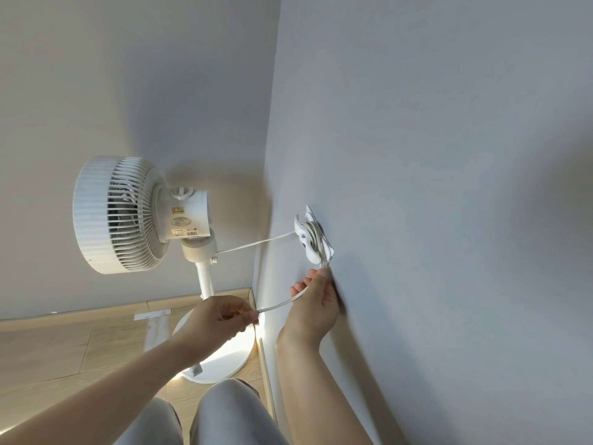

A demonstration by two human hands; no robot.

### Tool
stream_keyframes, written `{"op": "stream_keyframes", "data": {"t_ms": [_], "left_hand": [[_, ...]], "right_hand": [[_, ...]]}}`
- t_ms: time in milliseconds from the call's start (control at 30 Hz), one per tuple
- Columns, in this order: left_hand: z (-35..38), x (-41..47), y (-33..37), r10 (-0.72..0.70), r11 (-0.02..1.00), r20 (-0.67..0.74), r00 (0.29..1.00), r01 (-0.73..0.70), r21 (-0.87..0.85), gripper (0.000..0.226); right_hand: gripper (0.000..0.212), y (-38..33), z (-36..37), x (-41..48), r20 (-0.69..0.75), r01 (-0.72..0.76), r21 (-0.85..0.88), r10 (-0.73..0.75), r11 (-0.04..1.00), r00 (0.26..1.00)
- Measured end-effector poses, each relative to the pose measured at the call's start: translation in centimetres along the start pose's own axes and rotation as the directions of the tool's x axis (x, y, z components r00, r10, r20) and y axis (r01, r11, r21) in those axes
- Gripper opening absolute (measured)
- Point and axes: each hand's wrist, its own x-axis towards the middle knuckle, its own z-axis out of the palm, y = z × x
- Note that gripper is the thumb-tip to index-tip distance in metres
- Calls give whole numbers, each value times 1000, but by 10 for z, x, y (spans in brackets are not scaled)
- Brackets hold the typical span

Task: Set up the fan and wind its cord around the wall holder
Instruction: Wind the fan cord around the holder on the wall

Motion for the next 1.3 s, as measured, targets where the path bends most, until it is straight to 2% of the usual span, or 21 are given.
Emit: {"op": "stream_keyframes", "data": {"t_ms": [200, 500, 667, 867, 1067, 1167, 1300], "left_hand": [[0, 5, -11, -33, 999, -16, 999, 32, -44, 15], [-12, 15, -23, -55, 997, 10, 998, 55, -45, 15], [-18, 16, -37, -115, 993, 56, 992, 114, 10, 21], [-32, 21, -50, -145, 988, 43, 989, 142, 59, 22], [-39, 22, -55, -153, 982, -16, 988, 154, 106, 20], [-45, 20, -55, -155, 983, -66, 986, 160, 84, 21], [-49, 19, -56, -148, 985, -116, 982, 157, 70, 23]], "right_hand": [[30, 16, 11, 16, 34, -42, -25, 42, 999, 999], [30, 39, 22, 17, 66, 129, -185, -118, 974, 991], [35, 57, 24, 12, 133, 99, -288, -63, 953, 989], [31, 57, 35, 26, 200, 148, -411, -69, 900, 977], [35, 62, 55, 30, 191, 9, -421, 79, 907, 978], [37, 72, 56, 24, 239, 56, -508, 79, 860, 968], [42, 65, 68, 31, 184, 24, -490, 77, 871, 980]]}}
